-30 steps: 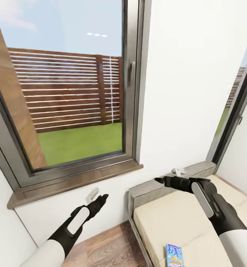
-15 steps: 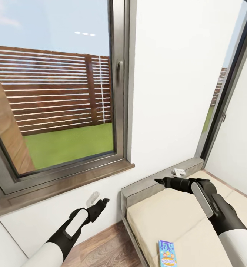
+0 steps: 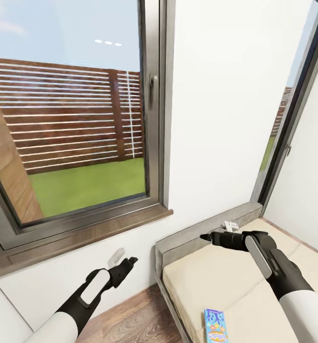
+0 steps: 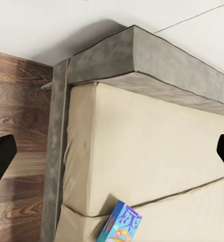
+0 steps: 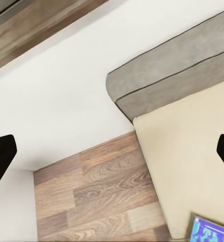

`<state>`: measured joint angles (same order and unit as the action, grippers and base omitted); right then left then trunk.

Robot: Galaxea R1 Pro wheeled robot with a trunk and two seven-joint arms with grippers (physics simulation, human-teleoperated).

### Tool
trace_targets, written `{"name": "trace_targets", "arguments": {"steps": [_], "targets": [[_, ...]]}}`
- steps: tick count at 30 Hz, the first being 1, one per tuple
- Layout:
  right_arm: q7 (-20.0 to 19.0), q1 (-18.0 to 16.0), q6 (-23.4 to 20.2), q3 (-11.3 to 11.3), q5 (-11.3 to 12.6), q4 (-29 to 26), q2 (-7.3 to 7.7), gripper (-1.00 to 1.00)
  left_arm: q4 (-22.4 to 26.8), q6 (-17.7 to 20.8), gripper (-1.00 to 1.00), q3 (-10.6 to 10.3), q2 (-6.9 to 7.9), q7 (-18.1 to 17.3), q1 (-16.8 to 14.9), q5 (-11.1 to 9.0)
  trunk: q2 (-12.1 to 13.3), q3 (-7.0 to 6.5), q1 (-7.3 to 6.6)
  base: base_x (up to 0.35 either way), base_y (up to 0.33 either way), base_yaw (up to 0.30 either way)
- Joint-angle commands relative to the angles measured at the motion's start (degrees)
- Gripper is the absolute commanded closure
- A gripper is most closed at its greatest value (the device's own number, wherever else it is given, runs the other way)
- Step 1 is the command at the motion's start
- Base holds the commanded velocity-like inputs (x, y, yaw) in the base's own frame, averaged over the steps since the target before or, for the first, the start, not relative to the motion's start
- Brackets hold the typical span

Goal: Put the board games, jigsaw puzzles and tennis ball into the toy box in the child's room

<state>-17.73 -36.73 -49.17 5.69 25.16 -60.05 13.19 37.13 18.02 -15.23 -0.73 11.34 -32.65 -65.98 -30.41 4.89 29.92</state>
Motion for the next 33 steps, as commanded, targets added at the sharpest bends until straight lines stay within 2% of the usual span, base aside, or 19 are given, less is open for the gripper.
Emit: {"name": "trace_targets", "arguments": {"steps": [1,5,7,8,10,12,16,33], "targets": [[-0.3,-0.4,-0.2,0.1,-0.3,0.9,0.03,-1.0,0.0,0.1,-1.0,0.0,0.13,0.5,0.0,-0.6,-0.5,0.3,0.25,0.0,0.0,-0.006],[-0.3,-1.1,-0.2,0.1,-0.3,2.8,0.02,-1.0,-0.3,0.2,-1.0,0.7,0.34,0.5,0.0,-0.6,-2.1,1.02,1.13,0.0,0.0,-0.005],[-0.3,-1.9,-0.1,0.1,-0.3,4.8,0.01,-1.0,-0.7,0.4,-1.0,2.0,0.5,0.5,0.0,-0.7,-2.9,1.38,1.57,0.0,0.0,-0.003],[-0.3,-1.9,-0.1,0.1,-0.3,4.8,0.01,-1.0,-0.7,0.4,-1.0,2.0,0.5,0.5,0.0,-0.7,-3.3,1.56,1.79,0.0,0.0,-0.003],[-0.4,-2.7,0.0,0.1,-0.3,6.8,0.0,-1.0,-1.3,0.5,-1.0,3.8,0.61,0.6,0.0,-0.7,-4.1,1.92,2.23,0.0,0.0,-0.002],[-0.7,-2.4,0.0,0.1,-0.6,7.1,0.33,-1.0,-0.9,0.7,-1.0,4.1,0.38,0.2,0.4,-0.8,-4.5,2.09,2.44,0.0,0.0,-0.001],[-0.5,-2.3,-0.4,0.4,-0.9,8.4,0.11,-1.0,-0.6,0.8,-1.0,4.1,0.47,-1.0,1.4,-1.0,-4.5,2.09,2.44,0.0,0.0,0.0],[-0.5,-2.3,-0.4,0.4,-0.9,8.4,0.11,-1.0,-0.6,0.8,-1.0,4.1,0.47,-1.1,1.4,-1.0,-4.5,2.09,2.44,0.0,0.0,0.0]]}}
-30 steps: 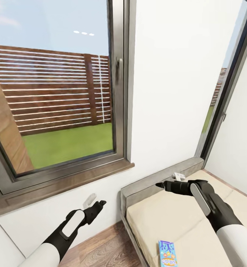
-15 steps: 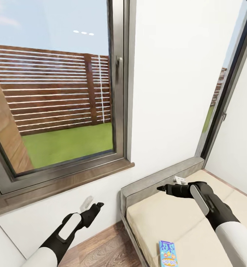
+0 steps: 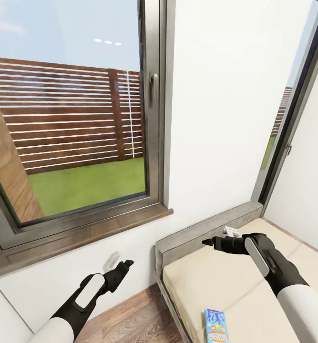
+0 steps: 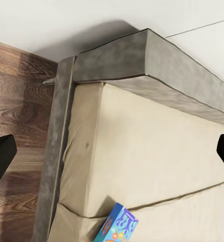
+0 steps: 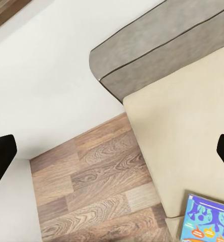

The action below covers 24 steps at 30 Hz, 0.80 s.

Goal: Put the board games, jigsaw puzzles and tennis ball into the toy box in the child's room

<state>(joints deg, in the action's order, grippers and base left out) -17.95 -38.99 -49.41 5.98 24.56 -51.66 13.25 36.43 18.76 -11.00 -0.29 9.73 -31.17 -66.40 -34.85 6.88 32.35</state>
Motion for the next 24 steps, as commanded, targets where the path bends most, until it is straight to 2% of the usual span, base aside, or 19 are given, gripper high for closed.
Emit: {"name": "trace_targets", "arguments": {"steps": [1,24], "targets": [[-0.3,-0.1,-0.1,0.1,-0.3,0.0,0.05,-1.0,0.1,0.1,-1.0,-0.1,0.03,0.5,0.0,-0.6,-0.1,0.11,0.02,0.0,0.0,0.0],[-0.3,-0.1,-0.1,0.1,-0.3,0.0,0.05,-1.0,0.1,0.1,-1.0,-0.1,0.03,0.5,0.0,-0.6,-0.1,0.11,0.02,0.0,0.0,0.0]]}}
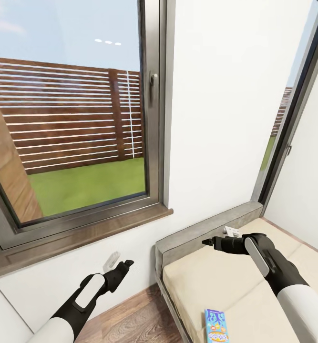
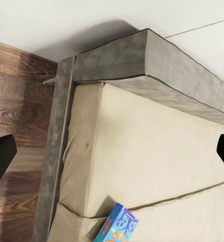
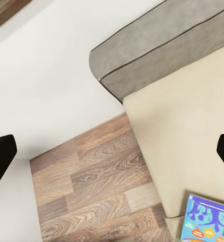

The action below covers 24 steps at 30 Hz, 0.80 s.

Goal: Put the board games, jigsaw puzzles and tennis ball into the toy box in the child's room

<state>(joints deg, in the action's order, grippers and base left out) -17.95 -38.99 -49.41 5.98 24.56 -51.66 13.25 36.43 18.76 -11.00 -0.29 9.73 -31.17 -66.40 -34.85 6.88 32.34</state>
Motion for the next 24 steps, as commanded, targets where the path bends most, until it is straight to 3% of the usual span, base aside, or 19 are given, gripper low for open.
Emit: {"name": "trace_targets", "arguments": {"steps": [1,8,13,24], "targets": [[-0.3,-0.1,-0.1,0.1,-0.3,0.0,0.05,-1.0,0.1,0.1,-1.0,-0.1,0.03,0.5,0.0,-0.6,-0.1,0.11,0.02,0.0,0.0,0.0],[-0.2,-0.3,-0.4,0.1,-0.3,-0.8,-0.2,-1.0,0.3,0.1,-1.0,-0.3,0.14,0.9,-0.3,-0.7,-0.1,0.11,0.02,0.0,0.0,0.0],[-0.2,1.2,-2.0,-0.5,0.0,-0.8,1.23,-1.0,0.5,0.1,-1.0,-0.3,-0.22,1.5,0.4,-0.8,-0.1,0.11,0.02,0.0,0.0,0.0],[-0.2,2.8,-5.5,-1.0,0.2,-0.3,2.53,-1.0,0.7,0.1,-1.0,-0.3,-0.51,1.9,1.0,-0.9,-4.5,2.08,2.44,0.0,0.0,0.0]]}}
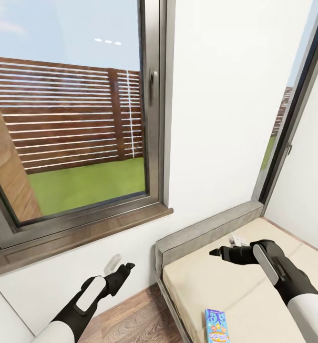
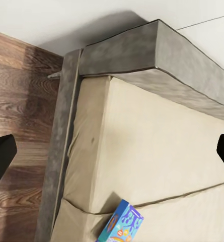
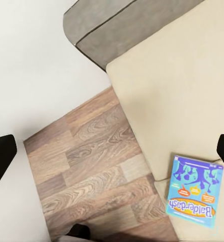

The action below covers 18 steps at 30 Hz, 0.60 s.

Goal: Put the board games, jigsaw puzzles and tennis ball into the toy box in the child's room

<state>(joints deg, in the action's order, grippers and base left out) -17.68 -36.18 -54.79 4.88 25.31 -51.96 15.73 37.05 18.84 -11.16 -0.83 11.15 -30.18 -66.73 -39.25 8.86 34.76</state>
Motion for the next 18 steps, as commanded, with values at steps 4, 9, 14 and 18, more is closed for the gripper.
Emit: {"name": "trace_targets", "arguments": {"steps": [4,9,14,18], "targets": [[-0.5,0.1,-1.3,-0.1,-0.4,0.2,0.27,-1.0,0.1,0.0,-1.0,-0.1,-0.03,0.6,0.1,-0.6,-1.7,0.82,0.9,0.0,0.0,0.0],[-0.6,0.2,-1.5,-0.4,-0.4,0.3,0.4,-1.0,0.0,0.0,-1.0,-0.1,-0.08,0.5,0.1,-0.7,-3.7,1.72,2.0,0.0,0.0,0.0],[-0.6,0.5,-1.6,-0.6,-0.4,0.4,0.47,-1.0,-0.1,0.1,-1.0,-0.1,-0.11,0.3,0.2,-0.7,-5.7,2.62,3.1,0.0,0.0,0.0],[-0.5,0.6,-1.8,-0.6,-0.4,0.4,0.49,-1.0,-0.1,0.1,-1.0,-0.1,-0.14,0.2,0.3,-0.7,-7.3,3.34,3.98,0.0,0.0,0.0]]}}
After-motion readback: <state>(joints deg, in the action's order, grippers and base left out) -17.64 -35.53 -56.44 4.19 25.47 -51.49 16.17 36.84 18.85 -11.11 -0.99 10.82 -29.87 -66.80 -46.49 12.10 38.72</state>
